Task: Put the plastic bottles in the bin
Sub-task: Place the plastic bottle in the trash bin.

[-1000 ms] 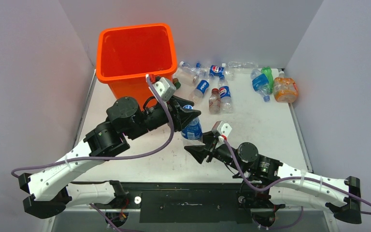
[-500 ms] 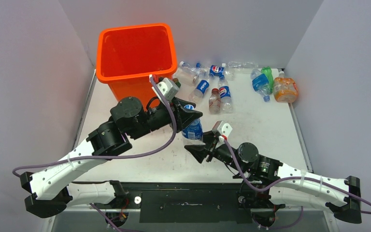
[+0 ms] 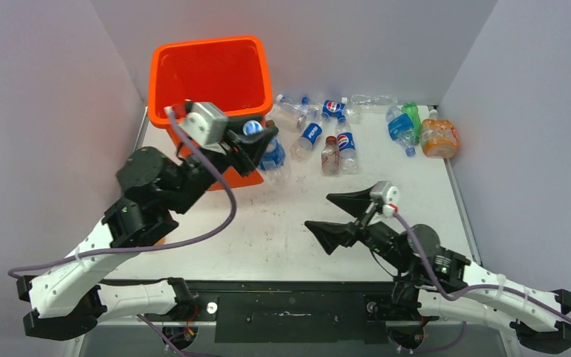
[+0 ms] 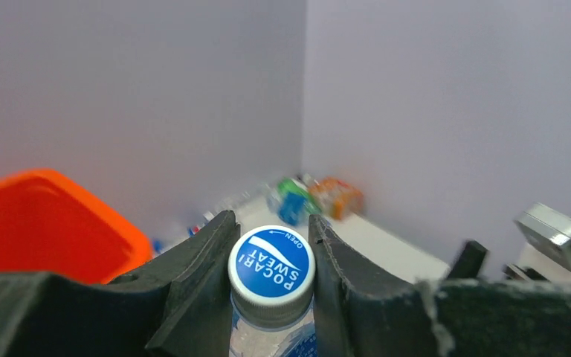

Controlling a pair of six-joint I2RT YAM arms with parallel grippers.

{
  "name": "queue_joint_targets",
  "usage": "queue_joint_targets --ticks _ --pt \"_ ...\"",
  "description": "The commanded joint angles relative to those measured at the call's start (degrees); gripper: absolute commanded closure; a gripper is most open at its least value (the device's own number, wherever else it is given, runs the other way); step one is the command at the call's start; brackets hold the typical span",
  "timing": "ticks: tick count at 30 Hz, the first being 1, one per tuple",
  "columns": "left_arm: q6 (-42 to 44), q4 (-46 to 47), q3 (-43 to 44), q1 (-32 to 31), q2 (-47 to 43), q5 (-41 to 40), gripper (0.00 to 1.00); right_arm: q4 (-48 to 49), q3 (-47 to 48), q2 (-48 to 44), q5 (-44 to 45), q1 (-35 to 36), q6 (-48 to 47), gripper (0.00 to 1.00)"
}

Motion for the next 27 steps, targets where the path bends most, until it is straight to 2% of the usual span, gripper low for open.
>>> queue_joint_targets --ticks 1,3,5,9,11,15,19,24,27 --pt "16.4 13.7 8.4 2.0 -1.4 -11.6 1.00 -5.3 2.8 -7.4 7.6 0.4 0.7 0.10" --pt "19.9 15.5 9.7 5.6 -0.1 -12.7 1.00 -5.8 1.4 -10.9 12.9 0.4 0.8 0.10" --pt "19.2 16.0 10.9 11.3 1.5 -11.4 1.00 -4.8 -0.6 -13.9 15.7 0.4 0.8 0.10" --pt "10.7 14.8 14.8 26.3 7.2 -4.7 1.00 -4.0 -2.8 -16.2 20.0 0.4 0.4 0.10" --pt "6.3 14.9 18.2 30.9 11.2 -3.3 1.00 -4.7 -2.6 -15.8 22.0 0.4 0.0 0.10" --pt "5.3 19.4 21.6 34.6 18.4 -4.0 1.00 -5.5 -2.8 -16.1 27.4 0.4 0.6 0.10" --pt "3.4 16.3 27.5 36.6 26.9 -2.7 1.00 -4.8 -4.8 -17.3 33.2 0.4 4.0 0.10" --pt "2.7 19.7 26.7 36.8 33.1 0.9 1.00 -4.4 -5.9 -17.2 35.5 0.4 5.3 0.10" --pt "4.6 21.2 27.9 36.8 37.1 -0.2 1.00 -4.4 -6.1 -17.1 35.9 0.4 6.0 0.10"
